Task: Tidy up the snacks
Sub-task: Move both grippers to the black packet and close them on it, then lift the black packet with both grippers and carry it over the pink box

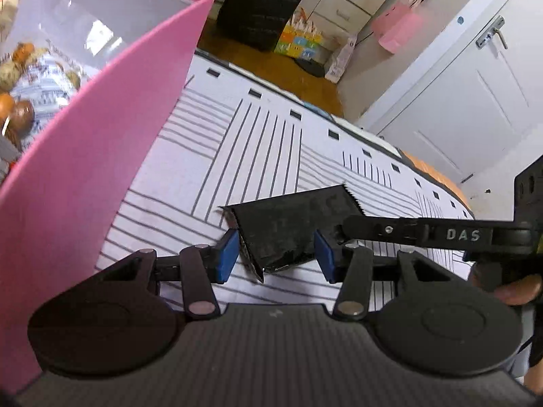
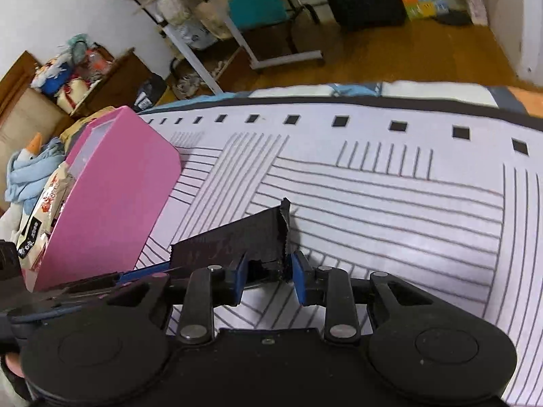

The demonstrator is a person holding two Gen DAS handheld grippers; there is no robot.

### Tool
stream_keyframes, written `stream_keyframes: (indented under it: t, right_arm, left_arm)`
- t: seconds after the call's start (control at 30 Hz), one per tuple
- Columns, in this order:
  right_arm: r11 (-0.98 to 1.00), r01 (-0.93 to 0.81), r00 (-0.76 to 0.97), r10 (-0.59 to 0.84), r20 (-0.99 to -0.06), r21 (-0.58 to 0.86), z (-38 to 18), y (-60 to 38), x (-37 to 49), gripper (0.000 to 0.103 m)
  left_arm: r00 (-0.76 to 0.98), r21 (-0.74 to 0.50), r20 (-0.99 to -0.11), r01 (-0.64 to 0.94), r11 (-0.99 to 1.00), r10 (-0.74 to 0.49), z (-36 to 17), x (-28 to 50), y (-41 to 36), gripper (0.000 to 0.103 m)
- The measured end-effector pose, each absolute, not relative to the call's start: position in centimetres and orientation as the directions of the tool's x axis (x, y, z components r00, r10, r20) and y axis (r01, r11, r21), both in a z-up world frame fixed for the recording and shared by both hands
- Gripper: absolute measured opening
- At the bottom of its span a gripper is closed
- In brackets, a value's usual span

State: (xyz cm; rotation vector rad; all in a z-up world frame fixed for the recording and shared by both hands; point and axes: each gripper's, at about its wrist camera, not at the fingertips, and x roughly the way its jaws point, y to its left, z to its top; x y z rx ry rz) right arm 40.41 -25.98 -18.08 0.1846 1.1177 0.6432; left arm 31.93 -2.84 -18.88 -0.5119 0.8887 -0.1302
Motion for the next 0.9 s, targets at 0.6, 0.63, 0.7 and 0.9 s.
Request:
stream_keyframes:
  t: [0.6, 0.63, 0.7, 0.9]
  right_arm:
    - [0.899, -0.28, 0.318, 0.419, -0.851, 0.337, -15.3, -26.1, 35.1, 0.045]
    - [0.901, -0.272, 0.321, 0.415, -0.851, 0.337, -15.1, -26.2, 34.6, 0.046]
    - [0.907, -0.252, 0.326, 0.409, -0.853, 0.339, -14.7, -26.4, 33.4, 0.048]
    - [0.915, -0.226, 0.348, 0.395, -0.85, 0.333, -13.0, -25.9, 29.6, 0.054]
  left_arm:
    - [0.556, -0.496, -0.712, 0.032, 0.867, -0.428, -17.3, 30.7, -4.2, 0.047]
    - [0.555, -0.501, -0.708, 0.042, 0.864, -0.437, -17.0, 30.4, -4.3, 0.047]
    - [0.547, -0.502, -0.707, 0.06, 0.863, -0.449, -16.4, 29.9, -4.4, 0.047]
    - [0.54, -0.466, -0.709, 0.125, 0.876, -0.454, -14.3, 27.1, -4.8, 0.049]
